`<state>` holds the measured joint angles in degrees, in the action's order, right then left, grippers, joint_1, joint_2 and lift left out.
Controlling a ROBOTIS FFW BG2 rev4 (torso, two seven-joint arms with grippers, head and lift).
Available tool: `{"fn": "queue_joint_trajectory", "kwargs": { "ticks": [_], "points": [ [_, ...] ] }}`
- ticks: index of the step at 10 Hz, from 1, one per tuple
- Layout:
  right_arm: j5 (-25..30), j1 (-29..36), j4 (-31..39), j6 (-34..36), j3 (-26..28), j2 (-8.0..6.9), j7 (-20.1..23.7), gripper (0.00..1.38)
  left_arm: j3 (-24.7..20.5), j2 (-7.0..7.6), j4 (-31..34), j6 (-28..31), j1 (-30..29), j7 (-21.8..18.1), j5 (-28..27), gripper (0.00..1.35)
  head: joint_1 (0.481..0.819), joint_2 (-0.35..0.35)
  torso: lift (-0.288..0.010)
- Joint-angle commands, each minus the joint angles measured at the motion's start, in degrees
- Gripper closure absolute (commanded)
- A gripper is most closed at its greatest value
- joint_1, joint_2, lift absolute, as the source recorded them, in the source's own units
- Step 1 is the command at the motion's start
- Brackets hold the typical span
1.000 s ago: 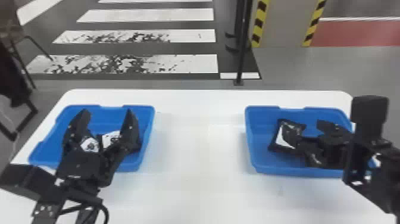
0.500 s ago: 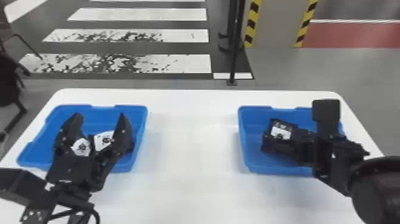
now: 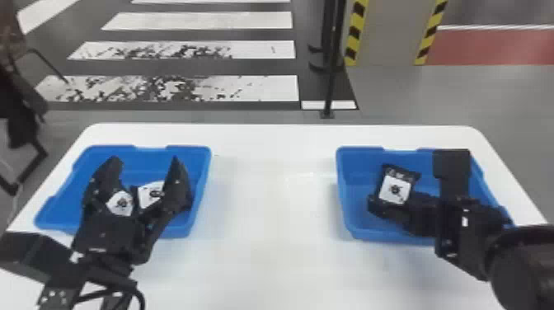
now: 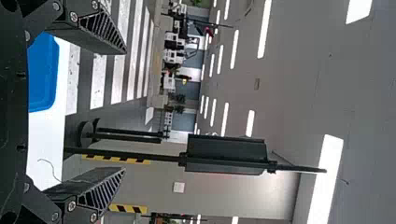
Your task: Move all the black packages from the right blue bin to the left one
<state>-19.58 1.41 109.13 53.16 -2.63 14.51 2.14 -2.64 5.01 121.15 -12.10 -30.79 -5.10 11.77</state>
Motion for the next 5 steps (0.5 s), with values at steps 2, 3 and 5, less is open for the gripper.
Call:
{"fn": "queue_joint_trajectory", "kwargs": {
  "ticks": [2, 3, 5],
  "points": [
    [-1.56, -1.42, -3.03, -0.99, 0.00, -0.01, -0.12, 0.20, -0.10, 0.00, -0.14, 0.14, 0.00, 0.00, 0.23, 0.19, 0.695, 0.027, -0.179],
    [-1.79, -1.70, -3.31, -1.13, 0.00, -0.01, -0.56, 0.24, -0.10, -0.09, -0.14, 0.14, -0.14, 0.00, 0.57, 0.19, 0.695, 0.027, -0.179],
    [-3.62, -2.96, -6.26, -1.13, 0.23, -0.01, -0.47, 0.82, -0.33, -0.18, -0.84, 0.00, -0.14, 0.00, 1.26, 0.19, 0.695, 0.028, -0.179]
  ]
}}
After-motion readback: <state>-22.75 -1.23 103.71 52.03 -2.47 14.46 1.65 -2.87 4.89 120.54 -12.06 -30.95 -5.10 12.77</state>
